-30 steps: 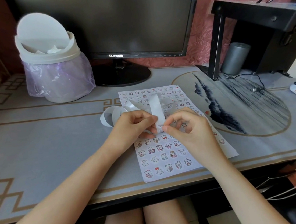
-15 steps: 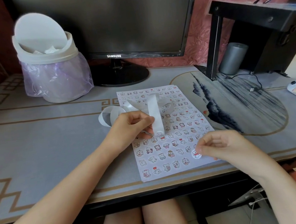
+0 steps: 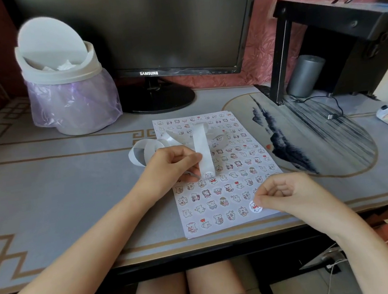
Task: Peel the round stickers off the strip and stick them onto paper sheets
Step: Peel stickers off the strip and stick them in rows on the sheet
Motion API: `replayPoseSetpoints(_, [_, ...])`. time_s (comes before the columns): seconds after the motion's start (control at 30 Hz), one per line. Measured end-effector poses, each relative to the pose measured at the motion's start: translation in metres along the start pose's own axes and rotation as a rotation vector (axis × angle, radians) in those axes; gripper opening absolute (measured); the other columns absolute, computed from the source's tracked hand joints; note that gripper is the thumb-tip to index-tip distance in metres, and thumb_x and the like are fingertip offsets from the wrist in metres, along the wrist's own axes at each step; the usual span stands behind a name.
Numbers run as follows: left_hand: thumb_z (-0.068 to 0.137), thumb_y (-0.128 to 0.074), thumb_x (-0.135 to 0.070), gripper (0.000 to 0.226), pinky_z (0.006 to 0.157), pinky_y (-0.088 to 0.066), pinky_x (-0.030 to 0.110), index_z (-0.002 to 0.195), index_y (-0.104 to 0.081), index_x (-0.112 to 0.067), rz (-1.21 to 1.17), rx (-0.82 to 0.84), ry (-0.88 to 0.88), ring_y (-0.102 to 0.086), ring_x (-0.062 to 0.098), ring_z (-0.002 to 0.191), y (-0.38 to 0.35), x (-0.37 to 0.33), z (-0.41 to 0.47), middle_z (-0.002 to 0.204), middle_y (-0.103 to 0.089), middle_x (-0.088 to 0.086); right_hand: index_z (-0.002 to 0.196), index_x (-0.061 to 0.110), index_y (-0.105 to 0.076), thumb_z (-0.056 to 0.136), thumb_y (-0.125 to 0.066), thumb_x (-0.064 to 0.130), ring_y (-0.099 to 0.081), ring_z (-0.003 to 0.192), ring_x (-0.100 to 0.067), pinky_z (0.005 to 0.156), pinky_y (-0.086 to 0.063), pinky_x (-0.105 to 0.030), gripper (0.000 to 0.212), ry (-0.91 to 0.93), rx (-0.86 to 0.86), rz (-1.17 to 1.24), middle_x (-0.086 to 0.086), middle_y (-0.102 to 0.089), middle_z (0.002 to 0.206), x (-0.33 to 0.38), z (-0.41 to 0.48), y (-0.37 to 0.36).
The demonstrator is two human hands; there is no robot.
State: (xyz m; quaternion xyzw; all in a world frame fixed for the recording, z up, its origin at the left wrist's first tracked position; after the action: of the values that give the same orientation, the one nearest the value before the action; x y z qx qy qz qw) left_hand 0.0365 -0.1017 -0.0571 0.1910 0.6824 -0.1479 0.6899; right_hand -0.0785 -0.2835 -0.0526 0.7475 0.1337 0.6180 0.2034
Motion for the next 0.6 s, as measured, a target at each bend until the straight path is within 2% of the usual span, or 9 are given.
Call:
replayPoseSetpoints(0.23, [0.091,-0.060,-0.011,0.016,0.066,-0.058,0.022,0.077,-0.065,-0.005,0.005,0.002,-0.002,-0.066,0.014,0.067,0.0004,0.0003,-0.0004,0.069,-0.068,0.005,0.064,0.018,-0.073,0.072,-0.079,0.009,-0.060,0.068,-0.011,0.068,-0.049,-0.021,0.013,0.005,-0.035,-0.016,-0.004,-0.073,0.074,-0.0017,0.0000,0.0016])
replayPoseSetpoints(0.4, [0.091,-0.060,-0.011,0.016,0.065,-0.058,0.021,0.077,-0.065,-0.004,0.003,-0.004,-0.002,-0.066,0.013,0.065,0.0001,-0.0010,-0.0010,0.066,-0.068,0.003,0.065,0.018,-0.073,0.071,-0.079,0.010,-0.061,0.069,-0.012,0.071,-0.049,-0.025,0.012,0.006,-0.067,-0.020,-0.003,-0.072,0.073,-0.0032,-0.0008,0.0027])
replayPoseSetpoints(0.6, [0.091,-0.060,-0.011,0.016,0.069,-0.059,0.025,0.077,-0.065,-0.004,0.005,-0.006,-0.002,-0.066,0.014,0.067,0.0004,-0.0002,-0.0009,0.069,-0.068,0.005,0.066,0.015,-0.072,0.072,-0.078,0.009,-0.058,0.067,-0.011,0.069,-0.047,-0.023,0.010,0.013,-0.077,-0.019,-0.007,-0.071,0.074,-0.0034,-0.0012,0.0022])
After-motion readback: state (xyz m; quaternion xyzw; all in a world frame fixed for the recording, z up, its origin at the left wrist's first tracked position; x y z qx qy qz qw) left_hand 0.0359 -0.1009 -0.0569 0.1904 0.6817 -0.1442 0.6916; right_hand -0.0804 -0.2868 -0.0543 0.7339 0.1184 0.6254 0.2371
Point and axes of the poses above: each hand's wrist, its own z-axis towards the middle knuckle, its own y-axis out of the back of the hand, x = y × z, the point moved 8 cm from there along z, towards the middle knuckle
